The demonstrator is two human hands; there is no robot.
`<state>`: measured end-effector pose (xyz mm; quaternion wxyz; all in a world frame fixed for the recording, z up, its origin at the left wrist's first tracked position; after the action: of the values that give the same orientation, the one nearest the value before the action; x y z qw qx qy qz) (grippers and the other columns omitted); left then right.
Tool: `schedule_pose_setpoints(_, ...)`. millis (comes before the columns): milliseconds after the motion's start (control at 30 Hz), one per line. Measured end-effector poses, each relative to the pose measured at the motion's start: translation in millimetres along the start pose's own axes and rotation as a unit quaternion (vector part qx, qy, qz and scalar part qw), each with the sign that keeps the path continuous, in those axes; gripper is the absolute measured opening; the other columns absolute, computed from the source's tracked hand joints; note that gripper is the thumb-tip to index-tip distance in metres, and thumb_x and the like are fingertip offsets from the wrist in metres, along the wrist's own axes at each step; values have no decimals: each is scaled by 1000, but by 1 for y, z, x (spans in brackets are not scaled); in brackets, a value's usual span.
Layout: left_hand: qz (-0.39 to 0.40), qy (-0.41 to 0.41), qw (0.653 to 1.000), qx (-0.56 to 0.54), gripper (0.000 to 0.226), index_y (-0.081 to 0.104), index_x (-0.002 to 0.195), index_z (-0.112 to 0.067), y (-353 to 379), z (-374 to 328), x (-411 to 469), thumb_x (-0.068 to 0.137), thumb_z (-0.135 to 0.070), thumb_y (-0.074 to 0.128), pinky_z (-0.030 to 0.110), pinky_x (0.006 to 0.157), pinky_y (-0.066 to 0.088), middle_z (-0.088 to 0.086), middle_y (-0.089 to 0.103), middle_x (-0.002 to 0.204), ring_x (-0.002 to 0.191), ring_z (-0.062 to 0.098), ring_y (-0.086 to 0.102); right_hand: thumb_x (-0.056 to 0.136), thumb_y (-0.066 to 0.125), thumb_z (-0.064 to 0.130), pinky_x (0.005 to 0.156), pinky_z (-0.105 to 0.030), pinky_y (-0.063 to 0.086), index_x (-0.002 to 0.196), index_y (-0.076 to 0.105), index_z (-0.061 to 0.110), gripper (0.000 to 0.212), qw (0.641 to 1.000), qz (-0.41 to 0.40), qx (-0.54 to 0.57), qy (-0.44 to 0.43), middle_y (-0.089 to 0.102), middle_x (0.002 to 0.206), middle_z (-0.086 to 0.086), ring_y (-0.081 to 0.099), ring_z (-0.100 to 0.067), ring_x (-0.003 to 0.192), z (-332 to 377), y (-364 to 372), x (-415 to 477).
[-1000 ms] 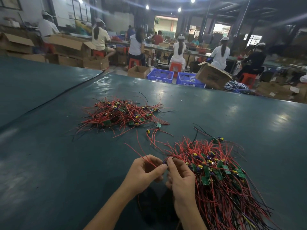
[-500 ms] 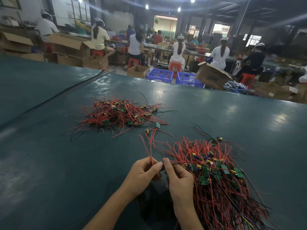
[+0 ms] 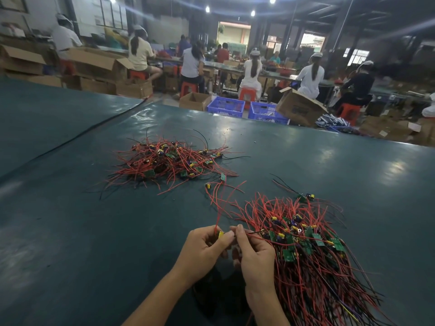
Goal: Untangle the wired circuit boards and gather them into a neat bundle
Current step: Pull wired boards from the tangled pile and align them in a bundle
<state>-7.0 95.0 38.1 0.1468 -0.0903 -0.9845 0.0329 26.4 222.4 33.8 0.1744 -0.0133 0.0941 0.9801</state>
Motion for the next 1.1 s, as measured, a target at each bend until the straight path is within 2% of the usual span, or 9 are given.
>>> schedule_pose_setpoints(100, -23, 2, 999, -41, 33, 63, 54, -24, -2, -3, 1, 78, -46, 62, 28, 56, 45, 1, 58, 49, 48, 15, 55, 91, 63, 19, 39, -20, 39, 76, 77, 9, 23, 998, -38, 50, 18, 65, 58, -3, 48, -7, 43, -2, -7, 6)
schedule_pose_setpoints(200, -46, 5, 997, -65, 35, 62, 50, -21, -6, -6, 1, 77, -44, 61, 22, 53, 42, 6, 57, 46, 44, 16, 53, 92, 62, 18, 34, -16, 30, 77, 74, 7, 22, 987, -80, 135, 34, 62, 56, 0, 40, -3, 37, -1, -24, 14)
schedule_pose_setpoints(300, -49, 9, 995, -83, 35, 61, 48, -19, -8, -9, 1, 75, -42, 61, 26, 53, 45, 8, 56, 45, 43, 19, 53, 93, 60, 16, 32, -15, 27, 77, 71, 4, 23, 977, -111, 181, 26, 61, 54, 0, 38, -3, 36, 0, -38, 19)
schedule_pose_setpoints(400, -51, 13, 995, -89, 36, 60, 48, -19, -8, -10, 0, 75, -41, 61, 34, 57, 47, 8, 55, 45, 43, 20, 52, 94, 60, 16, 32, -16, 27, 78, 72, 4, 23, 976, -124, 179, 9, 60, 54, 0, 38, -3, 36, 0, -38, 18)
schedule_pose_setpoints(533, -54, 11, 994, -93, 38, 61, 55, -11, -11, -8, 1, 77, -43, 61, 26, 54, 47, 5, 58, 51, 48, 18, 55, 93, 62, 19, 33, -18, 29, 76, 74, 10, 22, 981, -118, 154, -6, 60, 56, 1, 38, -4, 38, 2, -32, 14)
schedule_pose_setpoints(633, -35, -5, 996, -83, 34, 65, 59, -17, -6, -4, 0, 77, -46, 63, 22, 56, 47, 1, 60, 55, 52, 14, 57, 87, 69, 21, 38, -18, 34, 61, 73, 14, 27, 995, -63, 73, 0, 57, 53, 2, 40, -4, 40, 1, -15, 6)
schedule_pose_setpoints(767, 9, 3, 998, -56, 25, 66, 63, -26, 5, -7, -3, 82, -43, 62, 22, 58, 47, 0, 62, 59, 57, 11, 59, 85, 68, 25, 40, -19, 34, 68, 78, 18, 22, 1000, 16, 13, 16, 57, 51, -2, 44, -7, 44, -4, 8, -6)
schedule_pose_setpoints(933, 17, 13, 999, -29, 30, 62, 54, -25, 6, -14, -4, 80, -41, 62, 18, 57, 45, -1, 62, 53, 51, 8, 57, 87, 67, 21, 53, -29, 46, 70, 79, 16, 21, 997, -31, 61, 46, 66, 61, -5, 55, -17, 55, -5, -3, -2)
schedule_pose_setpoints(1100, 14, 16, 999, -42, 35, 57, 51, -15, 2, -18, -4, 76, -40, 62, 20, 54, 42, 0, 57, 46, 44, 11, 52, 89, 65, 18, 33, -16, 24, 80, 76, 7, 18, 983, -92, 148, 60, 54, 53, 4, 30, -3, 37, -2, -28, 8)
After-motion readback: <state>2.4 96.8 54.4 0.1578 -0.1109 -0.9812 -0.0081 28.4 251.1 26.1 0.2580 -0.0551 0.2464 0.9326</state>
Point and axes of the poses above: each hand's wrist, its own x-axis towards the middle knuckle, its own y-axis out of the palm, z = x × y, the point moved 8 cm from there along x, towards the middle knuckle
